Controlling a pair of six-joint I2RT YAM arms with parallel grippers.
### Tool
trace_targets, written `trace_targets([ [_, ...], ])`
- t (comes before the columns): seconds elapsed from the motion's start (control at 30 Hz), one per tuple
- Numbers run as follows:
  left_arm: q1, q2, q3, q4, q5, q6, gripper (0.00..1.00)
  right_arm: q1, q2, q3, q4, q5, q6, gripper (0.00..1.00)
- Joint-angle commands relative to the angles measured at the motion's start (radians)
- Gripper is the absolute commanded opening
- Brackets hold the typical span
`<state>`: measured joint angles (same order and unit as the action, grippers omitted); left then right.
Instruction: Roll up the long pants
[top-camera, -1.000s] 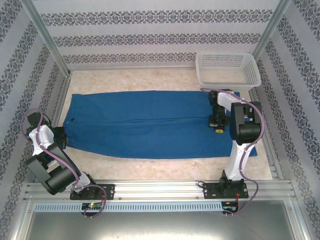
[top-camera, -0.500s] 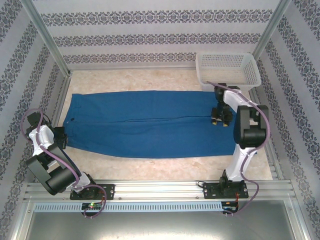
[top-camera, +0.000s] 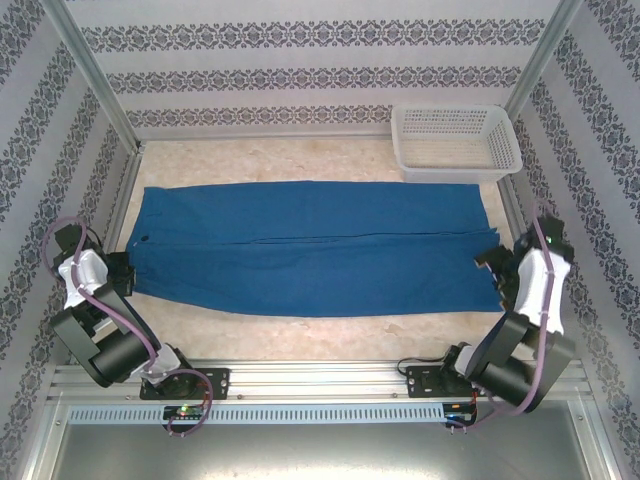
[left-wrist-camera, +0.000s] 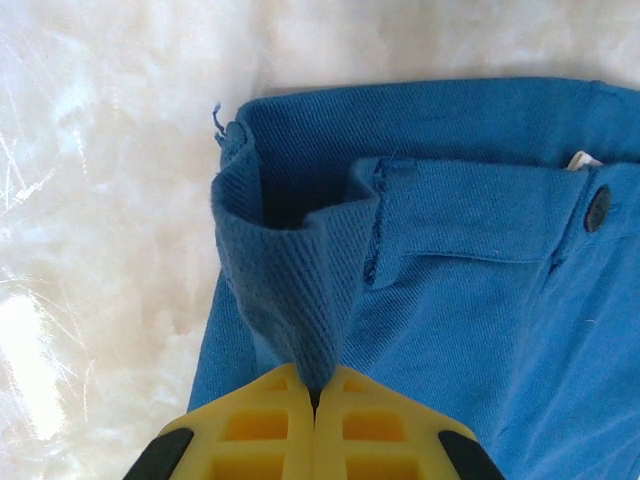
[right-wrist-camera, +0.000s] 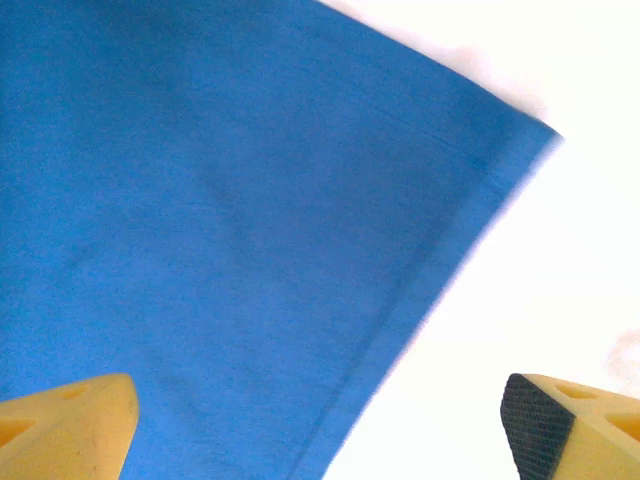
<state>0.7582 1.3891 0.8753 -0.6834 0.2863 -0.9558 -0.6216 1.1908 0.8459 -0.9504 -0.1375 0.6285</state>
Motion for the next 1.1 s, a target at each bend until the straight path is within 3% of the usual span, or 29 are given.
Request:
trace_targets([
  [0.0,-0.010,0.034,0.015,0.041,0.026,-0.008,0.00,-0.093,-0.076,-0.104,0.001,-0.033,0.085,0.93],
  [0.37,-0.010,0.037,0.047,0.023,0.023,0.000,0.00,-0.131,-0.036,-0.249,0.142,-0.053,0.091,0.89],
  [0.53,-0.010,0.002,0.039,0.015,0.019,0.000,0.00,-0.131,-0.019,-0.292,0.252,-0.003,0.079,0.84],
  [1.07,-0.010,-0.091,0.029,-0.026,0.001,-0.017,0.00,-0.122,0.161,-0.237,0.417,-0.007,0.025,0.79],
])
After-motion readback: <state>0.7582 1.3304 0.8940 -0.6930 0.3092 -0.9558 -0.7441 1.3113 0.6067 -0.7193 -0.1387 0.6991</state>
